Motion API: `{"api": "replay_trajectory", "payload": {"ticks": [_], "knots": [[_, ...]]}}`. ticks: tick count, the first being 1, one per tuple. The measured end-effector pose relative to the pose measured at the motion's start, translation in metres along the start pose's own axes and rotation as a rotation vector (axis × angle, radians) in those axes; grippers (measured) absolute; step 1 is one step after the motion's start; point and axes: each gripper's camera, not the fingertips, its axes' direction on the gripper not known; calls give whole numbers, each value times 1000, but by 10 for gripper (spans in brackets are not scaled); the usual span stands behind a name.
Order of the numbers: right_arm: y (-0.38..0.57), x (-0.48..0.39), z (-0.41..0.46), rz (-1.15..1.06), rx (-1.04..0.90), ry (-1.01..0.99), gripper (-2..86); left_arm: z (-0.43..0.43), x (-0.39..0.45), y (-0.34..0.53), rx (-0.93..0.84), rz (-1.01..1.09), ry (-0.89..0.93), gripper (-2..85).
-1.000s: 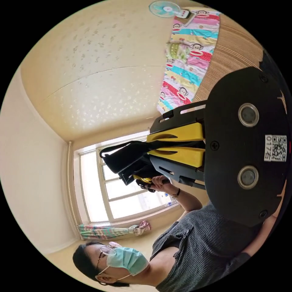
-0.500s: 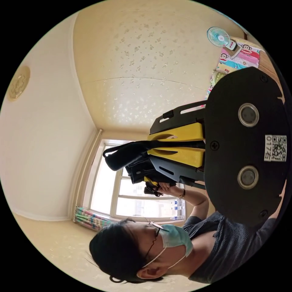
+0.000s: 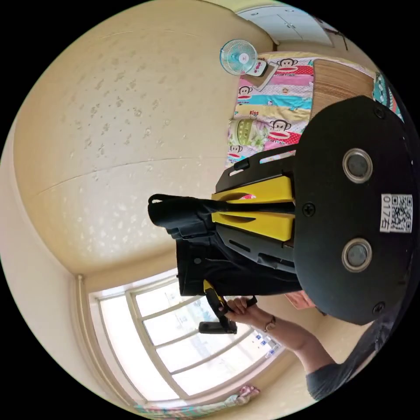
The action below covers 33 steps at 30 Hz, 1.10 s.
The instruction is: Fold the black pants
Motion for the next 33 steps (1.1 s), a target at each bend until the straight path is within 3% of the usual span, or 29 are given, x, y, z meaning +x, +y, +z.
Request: {"api": "replay_trajectory", "payload": {"ticks": [2, 5, 8, 10, 15, 20, 22, 25, 29, 33], "knots": [[-16, 74, 117, 35, -52, 116, 40, 40, -84, 5, -74, -158, -19, 84], [31, 152, 215, 151, -230, 199, 34, 66, -186, 81, -131, -290, -53, 96], [132, 195, 276, 85, -413, 94, 31, 81, -257, 207, -329, -341, -165, 99], [211, 217, 305, 63, -585, 110, 32, 87, -308, 337, -564, -443, -254, 107], [395, 262, 323, 180, -970, -12, 50, 59, -359, 539, -917, -611, -374, 125], [480, 279, 286, 409, -1094, -230, 84, 45, -339, 616, -1027, -546, -294, 126], [490, 283, 274, 433, -1114, -258, 86, 27, -330, 624, -1022, -435, -400, 81], [491, 298, 252, 534, -1096, -359, 77, 3, -341, 626, -1021, -462, -408, 37], [480, 304, 243, 512, -1296, -512, 37, -27, -352, 631, -1011, -527, -246, 10], [432, 332, 195, 462, -1234, -480, 23, -90, -356, 632, -843, -634, -56, 2]]}}
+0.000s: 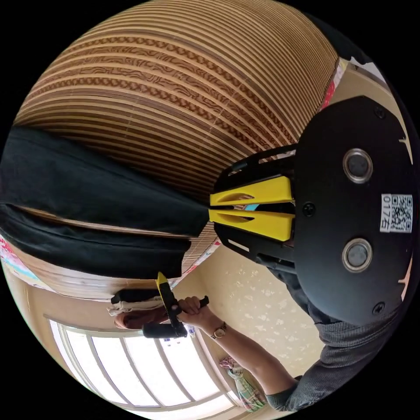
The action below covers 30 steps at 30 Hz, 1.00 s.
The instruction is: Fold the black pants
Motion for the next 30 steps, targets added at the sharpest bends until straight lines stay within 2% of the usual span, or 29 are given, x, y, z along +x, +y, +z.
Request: {"api": "replay_trajectory", "payload": {"ticks": [3, 6, 9, 11, 13, 15, 17, 21, 25, 28, 30], "knots": [[33, 17, -43, 75, -1, -31, 17, -15, -13, 33, 10, -26, -4, 2], [62, 53, -64, 234, -117, -157, 15, -10, -36, 65, -62, -107, -49, 6], [83, 70, -75, 309, -269, -123, 15, -13, -63, 98, -98, -265, -153, 21], [92, 65, -96, 279, -297, -71, 15, -29, -76, 124, 0, -389, -146, 46], [96, 58, -116, 255, -272, -108, 16, -58, -95, 168, 240, -616, 0, 97], [102, 53, -135, 244, -247, -174, 15, -73, -85, 187, 348, -650, 8, 111], [111, 47, -160, 228, -222, -261, 14, -77, -54, 181, 337, -547, -42, 115], [125, 33, -198, 151, -200, -330, 14, -41, 57, 128, 127, -119, -26, 135], [133, 13, -235, 42, -183, -418, 14, 1, 156, 90, -44, 251, -204, 144], [135, -2, -251, -35, -183, -419, 15, 24, 186, 80, -138, 374, -313, 147], [136, -12, -258, -101, -184, -422, 16, 39, 188, 80, -227, 374, -380, 147]]}}
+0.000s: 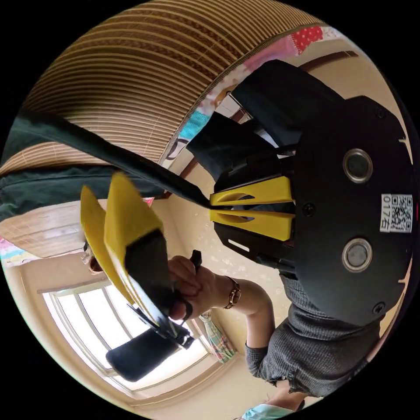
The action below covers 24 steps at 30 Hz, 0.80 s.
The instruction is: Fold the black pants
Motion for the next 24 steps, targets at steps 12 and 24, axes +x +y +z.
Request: {"api": "replay_trajectory", "payload": {"ticks": [12, 24], "knots": [[-12, 42, -144, -44, -91, 189, 37, 13, -76, 79, 9, -221, 190, 42], [-193, 36, -433, 74, 1009, 92, 115, 22, -119, 119, -3, -186, 321, 40]]}}
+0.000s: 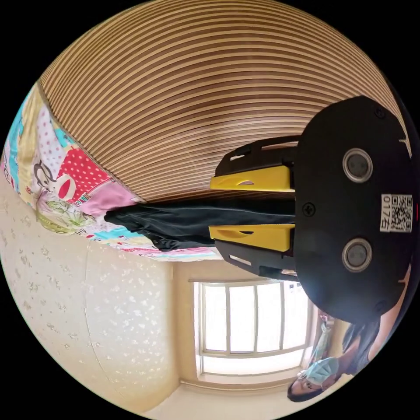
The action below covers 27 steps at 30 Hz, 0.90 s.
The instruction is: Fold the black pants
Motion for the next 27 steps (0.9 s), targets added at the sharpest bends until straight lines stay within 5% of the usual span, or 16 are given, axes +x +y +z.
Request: {"api": "replay_trajectory", "payload": {"ticks": [12, 17, 22, 27], "knots": [[-39, -45, 75, 114, 138, 120, 28, -41, -31, 49, 181, 23, 85, 18], [-21, -120, 76, -90, 154, -203, 10, -87, -52, 89, 363, 59, 359, 8], [-13, -199, 149, -229, 4, -214, 9, -123, -111, 141, 534, -81, 610, 7], [2, -188, 228, -154, -39, -224, 12, -143, -158, 150, 497, -300, 438, 28]]}}
